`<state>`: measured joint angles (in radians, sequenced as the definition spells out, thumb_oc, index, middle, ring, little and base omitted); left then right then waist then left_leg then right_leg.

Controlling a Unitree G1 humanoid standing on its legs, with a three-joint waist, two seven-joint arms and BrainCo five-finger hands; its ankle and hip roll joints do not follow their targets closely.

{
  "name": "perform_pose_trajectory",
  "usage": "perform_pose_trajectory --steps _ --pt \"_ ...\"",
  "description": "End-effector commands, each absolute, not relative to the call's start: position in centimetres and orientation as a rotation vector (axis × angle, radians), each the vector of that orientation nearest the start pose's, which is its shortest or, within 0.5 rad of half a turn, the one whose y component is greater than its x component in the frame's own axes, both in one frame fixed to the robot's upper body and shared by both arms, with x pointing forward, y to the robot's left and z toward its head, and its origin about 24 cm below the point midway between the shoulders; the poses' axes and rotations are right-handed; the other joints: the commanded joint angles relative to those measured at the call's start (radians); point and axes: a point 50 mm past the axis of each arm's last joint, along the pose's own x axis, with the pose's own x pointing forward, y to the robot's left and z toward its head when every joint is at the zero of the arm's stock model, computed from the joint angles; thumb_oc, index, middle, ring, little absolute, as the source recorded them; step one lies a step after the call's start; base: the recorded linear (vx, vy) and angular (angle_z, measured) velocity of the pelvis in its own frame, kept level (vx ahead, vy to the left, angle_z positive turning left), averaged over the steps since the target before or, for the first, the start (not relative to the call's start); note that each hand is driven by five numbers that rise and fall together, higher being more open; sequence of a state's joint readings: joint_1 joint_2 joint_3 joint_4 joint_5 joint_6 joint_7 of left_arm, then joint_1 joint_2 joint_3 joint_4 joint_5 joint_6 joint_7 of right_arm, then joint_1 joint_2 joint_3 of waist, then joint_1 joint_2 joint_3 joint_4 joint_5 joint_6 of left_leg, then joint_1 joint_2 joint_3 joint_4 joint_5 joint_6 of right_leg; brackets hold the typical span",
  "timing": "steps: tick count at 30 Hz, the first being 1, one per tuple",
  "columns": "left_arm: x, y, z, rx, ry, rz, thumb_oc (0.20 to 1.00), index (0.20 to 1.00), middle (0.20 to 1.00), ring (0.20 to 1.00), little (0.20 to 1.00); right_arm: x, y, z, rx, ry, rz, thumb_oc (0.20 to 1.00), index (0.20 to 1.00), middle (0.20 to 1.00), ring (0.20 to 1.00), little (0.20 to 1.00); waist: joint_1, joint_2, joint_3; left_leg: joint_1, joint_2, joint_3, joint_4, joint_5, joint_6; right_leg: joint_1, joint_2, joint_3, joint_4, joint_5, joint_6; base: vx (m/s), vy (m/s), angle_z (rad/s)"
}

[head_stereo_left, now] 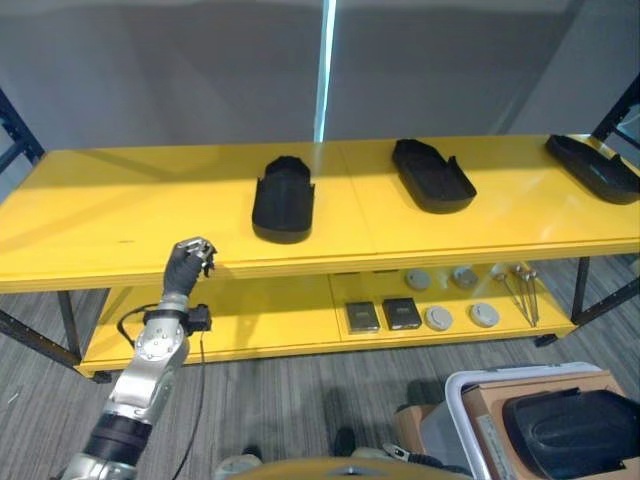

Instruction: Move parts from the plastic box to the shelf.

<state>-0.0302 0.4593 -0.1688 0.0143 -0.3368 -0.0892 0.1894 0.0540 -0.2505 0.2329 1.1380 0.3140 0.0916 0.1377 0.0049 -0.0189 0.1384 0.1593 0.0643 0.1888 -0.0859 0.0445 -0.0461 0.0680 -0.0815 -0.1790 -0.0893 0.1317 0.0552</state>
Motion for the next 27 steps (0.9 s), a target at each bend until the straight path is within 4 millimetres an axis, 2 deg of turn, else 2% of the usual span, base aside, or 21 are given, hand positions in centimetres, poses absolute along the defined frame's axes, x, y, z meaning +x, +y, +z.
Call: perform_pose_trajectory --steps 1,4,7,11,16,22,27 --pt "27.9 18.5 10.5 0.139 -0.255 -0.081 0.2 0.2 0.2 0.2 0.2 8.4 -22.6 -16.3 -0.085 1.274 -0.033 1.0 1.0 1.0 1.0 1.0 -0.022 0.029 0.042 -0.016 -0.006 0.003 -0.001 -0.072 0.019 0.101 -0.008 -0.03 0.002 -0.129 0.029 0.03 0.012 0.05" --pt "28.0 17.8 10.5 0.128 -0.255 -0.114 0.2 0.2 0.2 0.2 0.2 9.1 -22.5 -16.2 -0.141 1.238 -0.018 1.0 1.0 1.0 1.0 1.0 -0.031 0.032 0.044 -0.027 -0.005 0.013 -0.001 -0.073 0.018 0.088 -0.007 -0.026 0.002 -0.127 0.033 0.01 0.004 0.0" --pt "28.2 17.1 10.6 0.107 -0.248 -0.151 0.2 0.2 0.2 0.2 0.2 9.9 -22.6 -15.9 -0.117 1.196 -0.057 1.0 1.0 1.0 1.0 1.0 -0.044 0.039 0.055 -0.041 -0.001 0.023 -0.001 -0.068 0.016 0.072 -0.004 -0.017 0.002 -0.126 0.033 0.0 0.011 -0.03" --pt "28.6 16.6 10.6 0.065 -0.263 -0.169 0.2 0.2 0.2 0.2 0.2 10.8 -22.7 -15.5 -0.195 1.168 -0.007 1.0 1.0 1.0 1.0 1.0 -0.068 0.051 0.078 -0.066 0.002 0.041 -0.001 -0.06 0.009 0.038 -0.001 0.0 0.002 -0.12 0.033 -0.02 0.023 -0.06" --pt "29.2 16.2 11.9 0.046 -0.33 -0.152 0.2 0.2 0.2 0.2 0.2 12.2 -23.5 -14.9 -0.143 1.116 -0.062 1.0 1.0 1.0 1.0 1.0 -0.089 0.06 0.125 -0.105 0.007 0.048 -0.001 -0.042 0.003 -0.006 0.001 0.021 0.002 -0.11 0.03 -0.08 -0.005 -0.17" --pt "30.5 16.6 13.0 0.095 -0.364 -0.103 0.2 0.2 0.2 0.2 0.2 12.6 -24.1 -14.5 -0.155 1.086 -0.059 1.0 1.0 1.0 1.0 1.0 -0.124 0.066 0.172 -0.127 0.014 0.063 -0.001 -0.025 -0.005 -0.042 0.005 0.042 0.002 -0.096 0.03 -0.03 -0.005 -0.1" --pt "32.0 18.6 12.7 0.083 -0.288 -0.034 0.2 0.2 0.2 0.2 0.2 13.0 -24.5 -14.0 -0.152 1.05 -0.062 1.0 1.0 1.0 1.0 1.0 -0.154 0.072 0.2 -0.137 0.014 0.067 -0.001 -0.015 -0.013 -0.062 0.006 0.058 0.002 -0.09 0.03 0.02 0.002 -0.07"
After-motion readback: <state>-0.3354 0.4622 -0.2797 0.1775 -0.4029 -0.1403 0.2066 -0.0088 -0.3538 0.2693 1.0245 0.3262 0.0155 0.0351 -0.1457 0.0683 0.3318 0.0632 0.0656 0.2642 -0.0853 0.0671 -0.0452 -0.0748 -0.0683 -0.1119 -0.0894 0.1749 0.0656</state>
